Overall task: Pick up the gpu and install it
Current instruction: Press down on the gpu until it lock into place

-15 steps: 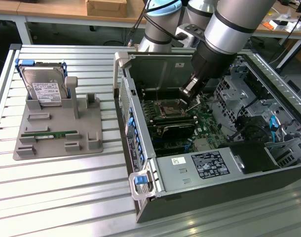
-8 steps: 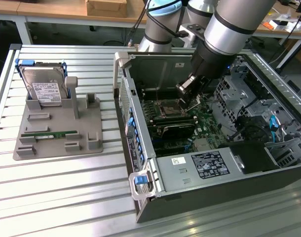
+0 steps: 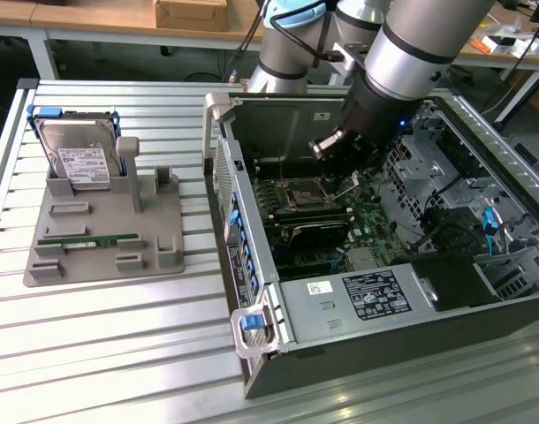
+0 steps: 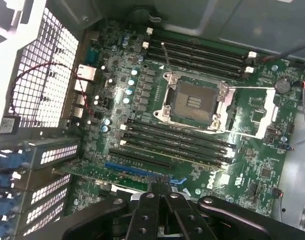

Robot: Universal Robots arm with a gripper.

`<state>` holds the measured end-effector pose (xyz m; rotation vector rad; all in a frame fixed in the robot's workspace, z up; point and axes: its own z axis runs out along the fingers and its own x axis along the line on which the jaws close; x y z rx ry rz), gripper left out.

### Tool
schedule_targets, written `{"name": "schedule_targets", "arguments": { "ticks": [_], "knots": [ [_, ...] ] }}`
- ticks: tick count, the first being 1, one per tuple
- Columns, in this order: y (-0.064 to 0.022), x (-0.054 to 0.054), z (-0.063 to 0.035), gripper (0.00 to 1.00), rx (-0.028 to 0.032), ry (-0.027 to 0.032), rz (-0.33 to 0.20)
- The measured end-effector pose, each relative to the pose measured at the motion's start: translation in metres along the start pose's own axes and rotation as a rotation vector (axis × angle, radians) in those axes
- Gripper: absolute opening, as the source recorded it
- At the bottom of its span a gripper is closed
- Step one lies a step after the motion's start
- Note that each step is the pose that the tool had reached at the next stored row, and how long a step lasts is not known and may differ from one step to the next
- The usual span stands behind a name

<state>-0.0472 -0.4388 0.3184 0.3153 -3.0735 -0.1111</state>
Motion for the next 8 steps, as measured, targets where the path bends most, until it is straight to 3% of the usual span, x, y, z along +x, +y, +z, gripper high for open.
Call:
{"name": "schedule_targets", "arguments": {
  "ticks": [4,8],
  "knots": [
    [0.0000,0.0000,0.0004,0.11,-0.0050,-0.0090,0.118],
    [0.0000,0.0000,0.0004,0.11,-0.0051,-0.0091,0.118]
  ]
}}
